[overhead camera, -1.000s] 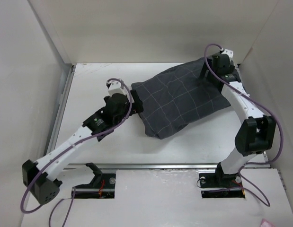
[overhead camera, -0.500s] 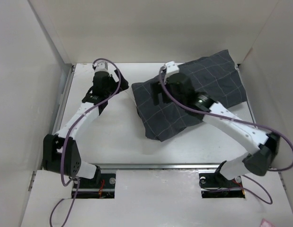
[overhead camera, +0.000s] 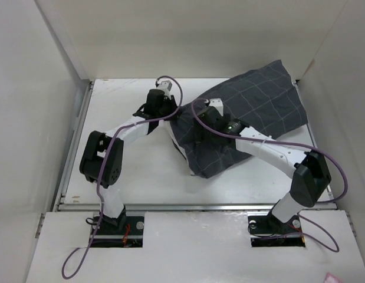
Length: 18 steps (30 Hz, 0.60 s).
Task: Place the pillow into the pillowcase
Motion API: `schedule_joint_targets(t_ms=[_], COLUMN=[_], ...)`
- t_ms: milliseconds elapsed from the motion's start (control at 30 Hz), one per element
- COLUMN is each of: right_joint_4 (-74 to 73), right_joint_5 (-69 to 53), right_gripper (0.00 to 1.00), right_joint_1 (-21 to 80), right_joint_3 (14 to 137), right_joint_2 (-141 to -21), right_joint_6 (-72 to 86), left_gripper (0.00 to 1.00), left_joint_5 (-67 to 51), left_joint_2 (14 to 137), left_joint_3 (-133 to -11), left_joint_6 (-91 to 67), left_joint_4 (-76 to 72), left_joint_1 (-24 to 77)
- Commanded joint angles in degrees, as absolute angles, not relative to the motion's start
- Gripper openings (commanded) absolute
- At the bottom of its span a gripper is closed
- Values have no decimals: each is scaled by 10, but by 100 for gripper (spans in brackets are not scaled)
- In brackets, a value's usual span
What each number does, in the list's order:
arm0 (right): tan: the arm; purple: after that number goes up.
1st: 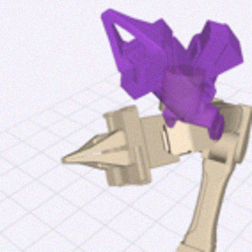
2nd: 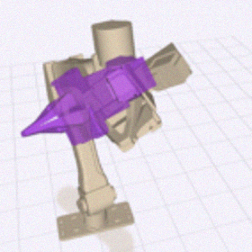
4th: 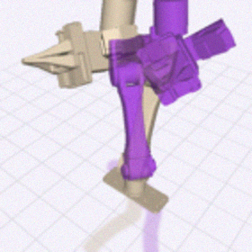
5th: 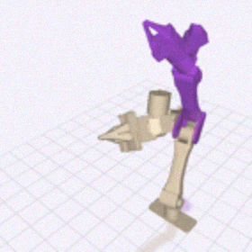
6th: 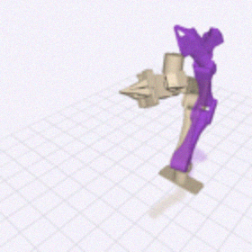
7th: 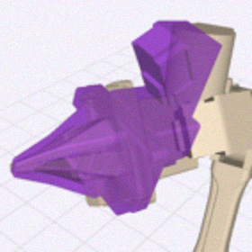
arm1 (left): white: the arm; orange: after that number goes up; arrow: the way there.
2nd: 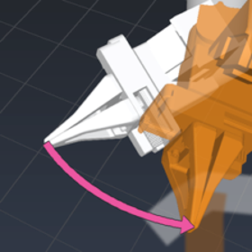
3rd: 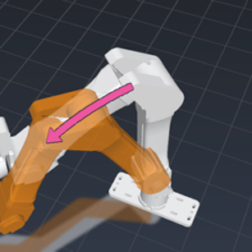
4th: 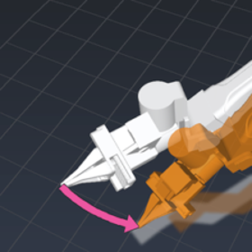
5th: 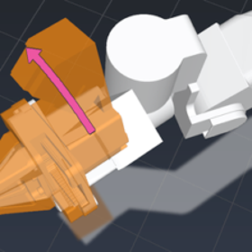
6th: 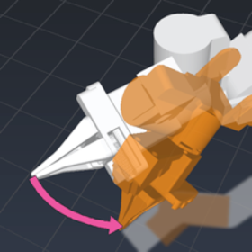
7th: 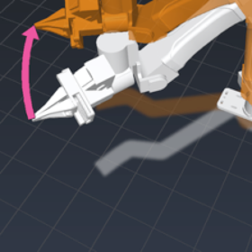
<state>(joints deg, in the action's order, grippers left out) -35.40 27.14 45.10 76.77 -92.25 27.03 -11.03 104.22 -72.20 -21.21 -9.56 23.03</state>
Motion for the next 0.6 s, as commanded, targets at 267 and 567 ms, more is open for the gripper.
schedule_joint_targets(t_ms=[267, 567], right_joint_4=[-441, -489], right_joint_5=[408, 330], right_gripper=[99, 99], right_joint_1=[346, 472], right_joint_3=[736, 752], right_joint_2=[-816, -673], right_joint_6=[330, 263], left_gripper=[0, 100], left_joint_5=[-203, 38], left_joint_2=[737, 474], left_joint_3=[-418, -345], left_joint_6=[-283, -358], left_joint_4=[-116, 28], left_joint_1=[331, 367])
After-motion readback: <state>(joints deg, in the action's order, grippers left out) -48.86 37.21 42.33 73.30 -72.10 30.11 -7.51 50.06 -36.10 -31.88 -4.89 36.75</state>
